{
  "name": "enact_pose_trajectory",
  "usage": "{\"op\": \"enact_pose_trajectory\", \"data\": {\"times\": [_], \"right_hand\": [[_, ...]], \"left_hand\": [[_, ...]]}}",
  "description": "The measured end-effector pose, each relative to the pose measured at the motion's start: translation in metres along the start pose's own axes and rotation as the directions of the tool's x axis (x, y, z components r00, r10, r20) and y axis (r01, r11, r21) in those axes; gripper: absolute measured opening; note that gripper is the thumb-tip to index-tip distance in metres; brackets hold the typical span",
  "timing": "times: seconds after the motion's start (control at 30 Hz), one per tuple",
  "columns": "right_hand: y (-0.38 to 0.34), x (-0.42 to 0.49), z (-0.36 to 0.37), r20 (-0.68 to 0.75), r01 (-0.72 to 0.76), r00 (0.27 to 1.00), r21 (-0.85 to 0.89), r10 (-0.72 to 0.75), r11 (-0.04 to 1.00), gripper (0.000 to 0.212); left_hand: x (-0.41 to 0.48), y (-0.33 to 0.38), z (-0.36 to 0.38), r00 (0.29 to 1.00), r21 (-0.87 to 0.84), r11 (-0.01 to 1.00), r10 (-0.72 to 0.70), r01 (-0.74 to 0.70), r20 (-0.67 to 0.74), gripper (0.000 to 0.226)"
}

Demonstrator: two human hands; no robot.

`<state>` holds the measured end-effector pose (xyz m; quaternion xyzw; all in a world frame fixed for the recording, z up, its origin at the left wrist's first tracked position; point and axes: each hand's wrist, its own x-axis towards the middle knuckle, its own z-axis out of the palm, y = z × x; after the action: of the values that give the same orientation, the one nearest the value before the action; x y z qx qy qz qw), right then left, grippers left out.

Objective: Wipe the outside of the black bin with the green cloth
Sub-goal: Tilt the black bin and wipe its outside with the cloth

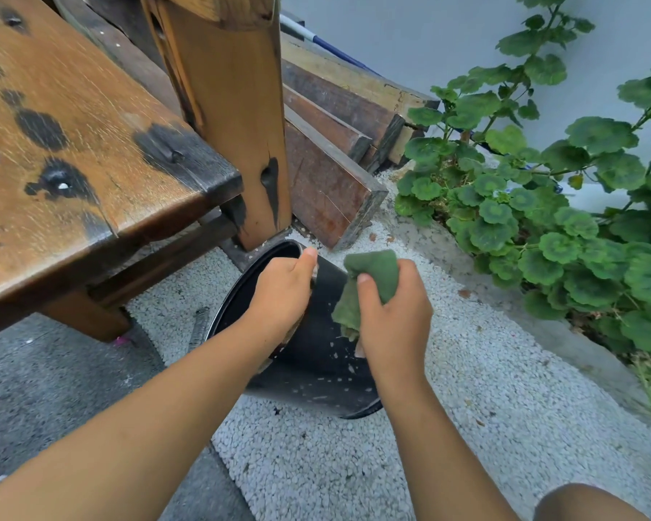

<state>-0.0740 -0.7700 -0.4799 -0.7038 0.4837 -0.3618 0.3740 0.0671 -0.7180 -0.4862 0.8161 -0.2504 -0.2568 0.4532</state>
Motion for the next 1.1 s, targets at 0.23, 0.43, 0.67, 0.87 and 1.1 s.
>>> {"op": "enact_pose_trajectory", "data": {"times": [0.23, 0.43, 0.67, 0.87, 1.1], "right_hand": [[-0.008, -0.029, 0.047, 0.096, 0.005, 0.995, -0.066, 0.001, 0.998, 0.022], [0.004, -0.022, 0.059, 0.115, 0.097, 0.990, -0.159, -0.079, 0.983, 0.022], [0.058, -0.014, 0.048, 0.097, -0.020, 0.994, -0.293, 0.051, 0.956, 0.021], [0.105, 0.003, 0.032, 0.056, -0.144, 0.982, -0.389, 0.179, 0.910, 0.018], [0.118, 0.009, 0.026, 0.025, -0.172, 0.980, -0.404, 0.198, 0.899, 0.013]], "left_hand": [[0.001, -0.002, 0.002, 0.968, -0.196, 0.948, -0.246, 0.250, 0.045, 0.059], [0.002, -0.009, -0.004, 0.982, -0.054, 0.981, -0.189, 0.189, 0.006, 0.066], [0.006, -0.031, -0.024, 0.992, 0.068, 0.992, -0.099, 0.104, -0.079, 0.056], [0.008, -0.040, -0.032, 0.984, 0.065, 0.988, -0.131, 0.140, -0.118, 0.055], [-0.005, -0.035, -0.033, 1.000, 0.021, 1.000, 0.000, 0.000, -0.017, 0.056]]}}
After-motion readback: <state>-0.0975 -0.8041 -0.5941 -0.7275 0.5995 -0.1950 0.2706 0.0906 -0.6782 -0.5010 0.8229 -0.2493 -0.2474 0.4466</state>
